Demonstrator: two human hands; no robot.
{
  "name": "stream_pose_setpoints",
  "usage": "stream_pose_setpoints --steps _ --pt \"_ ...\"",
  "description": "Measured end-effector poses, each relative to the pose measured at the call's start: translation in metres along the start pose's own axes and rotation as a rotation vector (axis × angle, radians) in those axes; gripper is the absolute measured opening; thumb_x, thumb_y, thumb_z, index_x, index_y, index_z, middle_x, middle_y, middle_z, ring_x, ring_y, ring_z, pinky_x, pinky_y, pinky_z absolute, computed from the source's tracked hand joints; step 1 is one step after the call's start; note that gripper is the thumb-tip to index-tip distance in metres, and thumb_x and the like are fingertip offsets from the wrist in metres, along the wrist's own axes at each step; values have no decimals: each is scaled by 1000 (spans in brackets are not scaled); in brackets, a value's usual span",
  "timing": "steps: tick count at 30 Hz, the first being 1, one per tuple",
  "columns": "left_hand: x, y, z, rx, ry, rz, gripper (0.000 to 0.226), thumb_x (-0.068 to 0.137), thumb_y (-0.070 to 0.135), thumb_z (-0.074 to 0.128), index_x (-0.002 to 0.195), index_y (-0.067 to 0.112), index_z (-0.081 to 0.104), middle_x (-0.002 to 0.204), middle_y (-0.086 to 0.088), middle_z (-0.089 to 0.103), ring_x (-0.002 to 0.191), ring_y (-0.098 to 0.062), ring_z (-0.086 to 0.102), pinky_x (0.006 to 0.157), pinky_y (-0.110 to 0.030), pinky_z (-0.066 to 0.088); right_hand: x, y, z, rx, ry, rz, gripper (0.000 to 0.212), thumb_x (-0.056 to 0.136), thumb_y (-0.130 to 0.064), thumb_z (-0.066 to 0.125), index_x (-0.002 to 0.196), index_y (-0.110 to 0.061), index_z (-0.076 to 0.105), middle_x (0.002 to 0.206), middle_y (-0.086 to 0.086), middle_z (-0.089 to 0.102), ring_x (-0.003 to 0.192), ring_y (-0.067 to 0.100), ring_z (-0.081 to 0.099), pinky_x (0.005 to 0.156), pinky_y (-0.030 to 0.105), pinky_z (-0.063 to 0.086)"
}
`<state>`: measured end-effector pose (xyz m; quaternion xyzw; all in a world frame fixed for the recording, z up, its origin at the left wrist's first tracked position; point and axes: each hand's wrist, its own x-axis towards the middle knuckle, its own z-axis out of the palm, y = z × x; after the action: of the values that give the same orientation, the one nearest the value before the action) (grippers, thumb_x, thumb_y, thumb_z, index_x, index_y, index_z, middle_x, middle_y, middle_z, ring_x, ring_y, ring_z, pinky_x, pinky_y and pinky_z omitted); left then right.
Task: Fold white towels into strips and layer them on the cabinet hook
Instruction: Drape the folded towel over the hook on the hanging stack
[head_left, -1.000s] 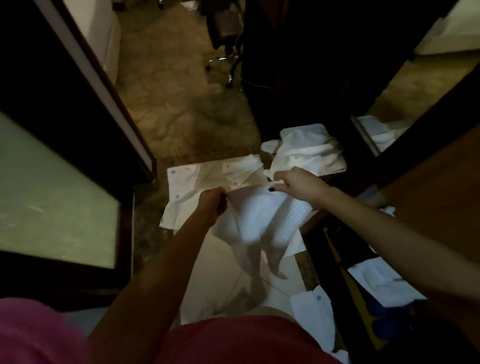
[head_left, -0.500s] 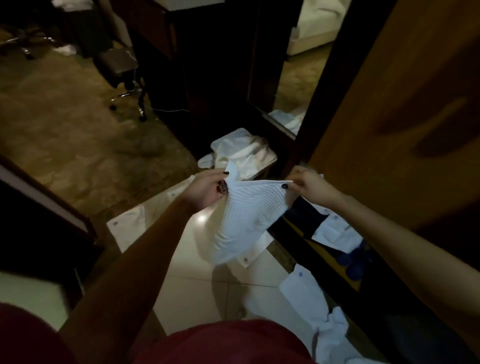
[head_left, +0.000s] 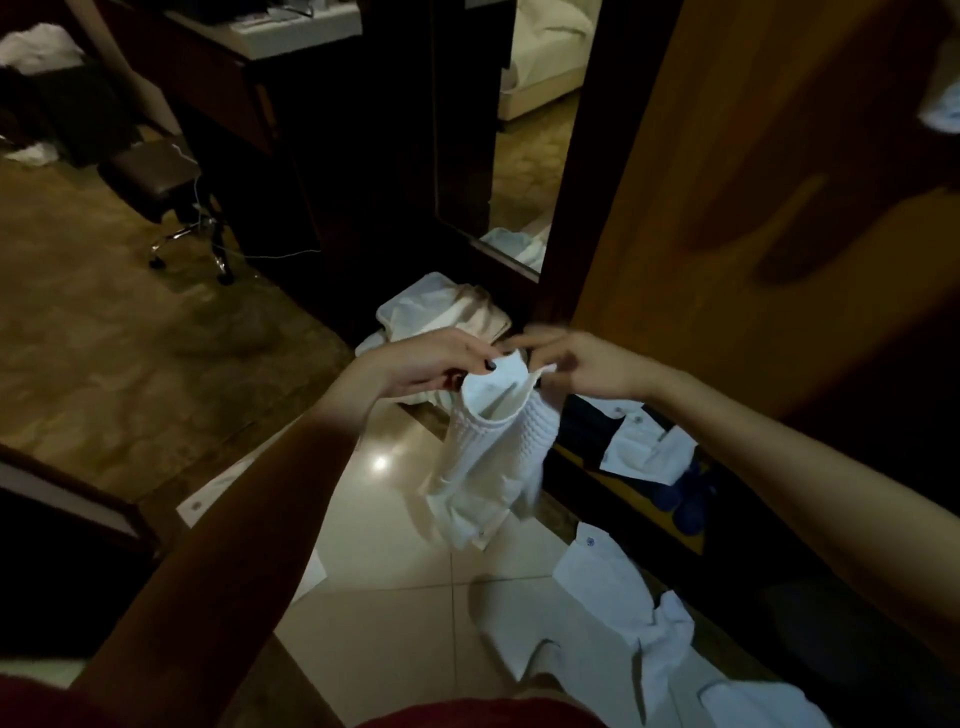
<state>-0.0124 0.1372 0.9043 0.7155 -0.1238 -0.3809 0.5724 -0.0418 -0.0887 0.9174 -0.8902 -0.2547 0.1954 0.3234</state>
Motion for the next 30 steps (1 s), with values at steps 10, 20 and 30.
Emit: stream_pose_setpoints --steps 10,20,30 --pt "53 70 47 409 -328 36 29 96 2 50 109 19 70 103 4 72 96 -10 66 84 -21 51 -74 43 -31 310 62 175 14 95 -4 57 92 6 68 102 28 63 86 21 58 78 29 44" --pt "120 120 123 453 -16 552 19 83 7 73 101 8 66 112 0 60 102 3 57 83 -9 42 -123 88 -111 303 447 256 29 96 -18 58 79 5 58 62 7 55 53 18 56 50 28 45" --pt "175 176 164 589 36 630 9 83 4 72 91 8 75 99 -3 66 91 -9 62 84 -24 46 -170 121 -175 216 451 209 15 91 -8 63 81 1 68 108 5 63 94 20 59 87 33 44"
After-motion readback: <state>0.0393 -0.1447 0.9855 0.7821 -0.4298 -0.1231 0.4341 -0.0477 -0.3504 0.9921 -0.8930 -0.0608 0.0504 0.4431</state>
